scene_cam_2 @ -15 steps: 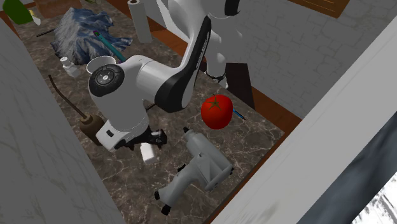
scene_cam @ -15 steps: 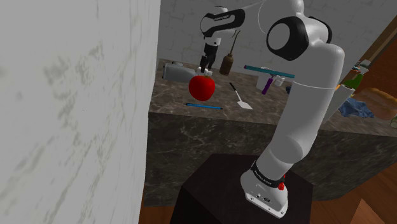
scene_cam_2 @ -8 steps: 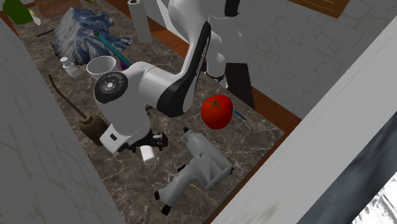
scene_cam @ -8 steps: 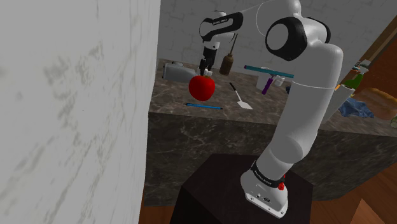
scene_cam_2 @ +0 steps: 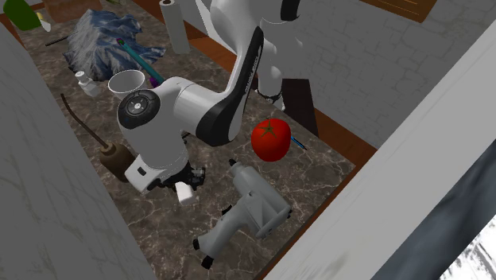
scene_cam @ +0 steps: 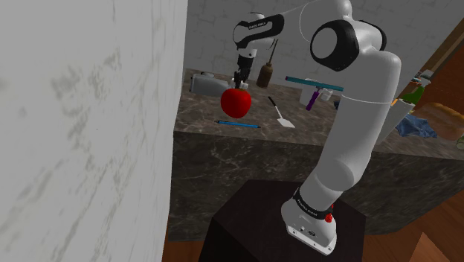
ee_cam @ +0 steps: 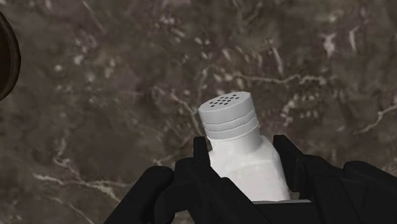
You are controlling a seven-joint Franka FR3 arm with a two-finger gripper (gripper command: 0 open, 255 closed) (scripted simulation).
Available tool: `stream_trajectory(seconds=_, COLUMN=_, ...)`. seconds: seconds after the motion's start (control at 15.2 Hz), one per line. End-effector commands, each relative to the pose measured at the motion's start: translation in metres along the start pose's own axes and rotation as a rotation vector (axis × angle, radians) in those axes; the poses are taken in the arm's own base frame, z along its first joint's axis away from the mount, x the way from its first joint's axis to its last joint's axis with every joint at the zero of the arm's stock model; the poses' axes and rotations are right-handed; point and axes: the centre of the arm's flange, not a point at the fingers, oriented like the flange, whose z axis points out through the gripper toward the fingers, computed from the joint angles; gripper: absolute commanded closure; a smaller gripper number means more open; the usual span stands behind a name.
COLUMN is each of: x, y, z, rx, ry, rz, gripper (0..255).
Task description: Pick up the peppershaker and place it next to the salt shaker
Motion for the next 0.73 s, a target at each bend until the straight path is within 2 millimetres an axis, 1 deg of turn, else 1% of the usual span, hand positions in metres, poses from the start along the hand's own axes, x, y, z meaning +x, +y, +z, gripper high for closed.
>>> stream_trajectory(seconds=0.0, x=0.000, y=0.000, z=0.000, rx=0.000, ry=-0.001, rz=0.000, gripper=255)
stream_trajectory(seconds=0.33, x=0.000, y=0.000, z=0.000, rx=0.000, ry=-0.001, rz=0.000, gripper=255)
stream_trajectory(seconds=0.66, x=-0.001, y=0.000, z=-0.026, rx=0.000, ry=-0.001, rz=0.000, gripper=255)
